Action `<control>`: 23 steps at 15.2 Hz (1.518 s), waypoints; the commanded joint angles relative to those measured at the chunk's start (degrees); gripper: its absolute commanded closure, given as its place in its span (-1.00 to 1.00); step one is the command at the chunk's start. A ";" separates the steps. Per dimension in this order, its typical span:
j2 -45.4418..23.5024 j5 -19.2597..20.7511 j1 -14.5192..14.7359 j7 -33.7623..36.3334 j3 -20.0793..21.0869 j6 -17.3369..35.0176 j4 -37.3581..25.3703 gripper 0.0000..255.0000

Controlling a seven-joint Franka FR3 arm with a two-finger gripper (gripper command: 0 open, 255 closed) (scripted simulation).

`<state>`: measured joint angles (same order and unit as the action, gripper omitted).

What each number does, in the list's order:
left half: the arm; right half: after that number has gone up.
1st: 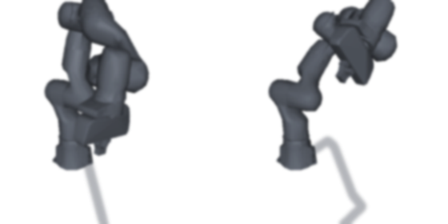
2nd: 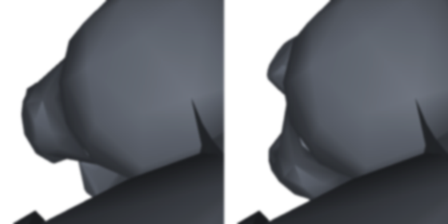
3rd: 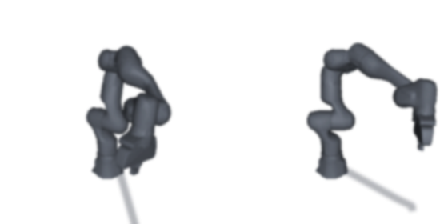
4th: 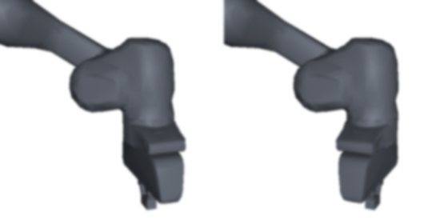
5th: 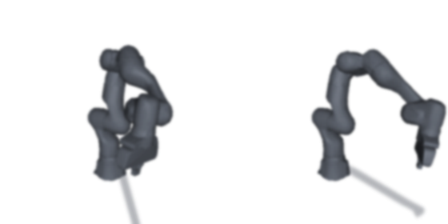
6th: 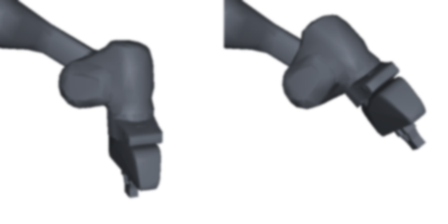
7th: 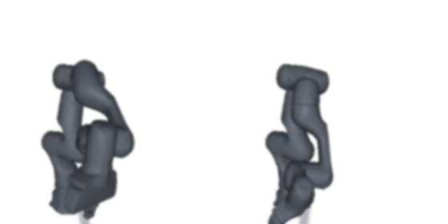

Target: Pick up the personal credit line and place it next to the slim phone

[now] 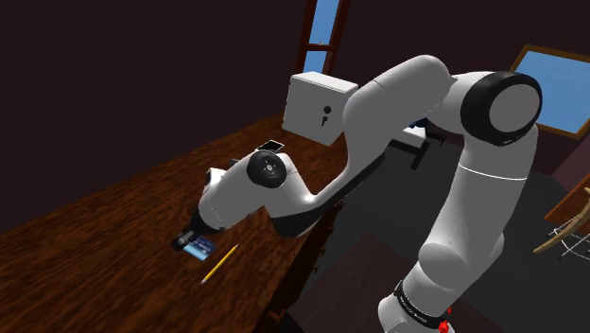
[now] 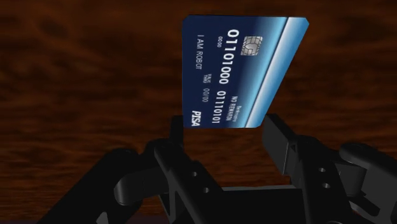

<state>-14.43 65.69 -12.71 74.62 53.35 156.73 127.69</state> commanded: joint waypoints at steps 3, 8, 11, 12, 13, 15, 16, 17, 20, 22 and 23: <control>2.86 -6.77 -2.65 -5.30 3.05 -0.12 0.25 1.00; 7.10 -16.43 -6.59 -12.83 7.23 -0.08 0.63 1.00; 9.10 -21.06 -8.22 -16.38 8.94 -0.06 0.72 1.00; 8.69 -21.31 -9.13 -17.91 8.48 0.50 0.59 1.00; 8.20 -21.49 -10.00 -19.41 8.01 0.99 0.39 1.00; 6.92 -21.59 -11.84 -22.25 7.28 1.73 -0.25 1.00; 6.18 -21.60 -12.64 -23.65 6.84 2.01 -0.68 1.00; 5.38 -21.57 -13.40 -25.04 6.40 2.22 -1.17 1.00; 2.62 -21.32 -15.54 -29.09 5.15 2.50 -3.07 1.00; 0.55 -21.12 -16.77 -31.77 4.33 2.41 -4.66 1.00; -0.55 -21.02 -17.34 -33.12 3.94 2.29 -5.55 1.00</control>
<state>-13.60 44.72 -29.53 43.29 57.70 159.45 123.50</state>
